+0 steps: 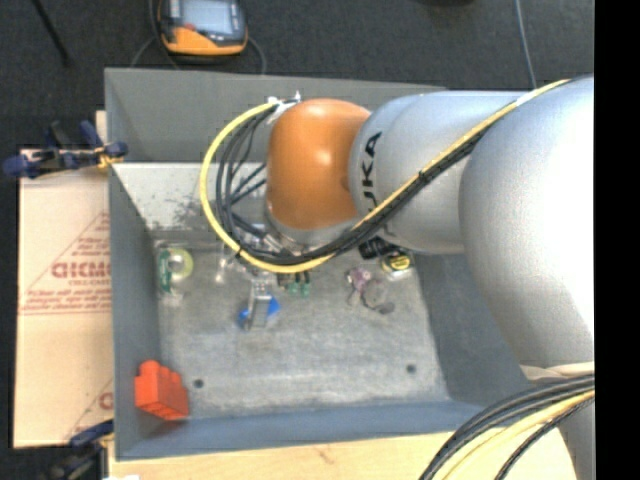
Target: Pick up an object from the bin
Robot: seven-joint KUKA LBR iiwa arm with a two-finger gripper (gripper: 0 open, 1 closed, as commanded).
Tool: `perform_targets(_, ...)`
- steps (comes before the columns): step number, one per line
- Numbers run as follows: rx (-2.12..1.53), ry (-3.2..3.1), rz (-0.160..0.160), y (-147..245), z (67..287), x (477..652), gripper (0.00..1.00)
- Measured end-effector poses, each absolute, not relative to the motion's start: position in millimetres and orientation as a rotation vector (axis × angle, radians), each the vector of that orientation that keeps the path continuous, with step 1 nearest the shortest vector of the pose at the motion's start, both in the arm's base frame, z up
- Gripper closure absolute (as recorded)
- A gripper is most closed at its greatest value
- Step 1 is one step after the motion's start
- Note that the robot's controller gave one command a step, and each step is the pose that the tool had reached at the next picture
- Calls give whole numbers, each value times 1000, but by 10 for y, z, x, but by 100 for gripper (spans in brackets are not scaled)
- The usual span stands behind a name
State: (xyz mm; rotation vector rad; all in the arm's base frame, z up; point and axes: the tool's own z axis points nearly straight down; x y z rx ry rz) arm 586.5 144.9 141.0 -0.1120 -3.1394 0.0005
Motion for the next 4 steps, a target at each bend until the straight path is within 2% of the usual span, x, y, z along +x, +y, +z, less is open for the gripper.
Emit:
perform_targets(1,-240,-3150,-8,1670,823,6286,0)
perform_targets(2,212,-3134,4,998,756,5503,0)
perform_targets(3,211,-3138,-1,1020,768,5514,100)
perform_targets(4,363,-3133,-1,1230,2103,5543,100)
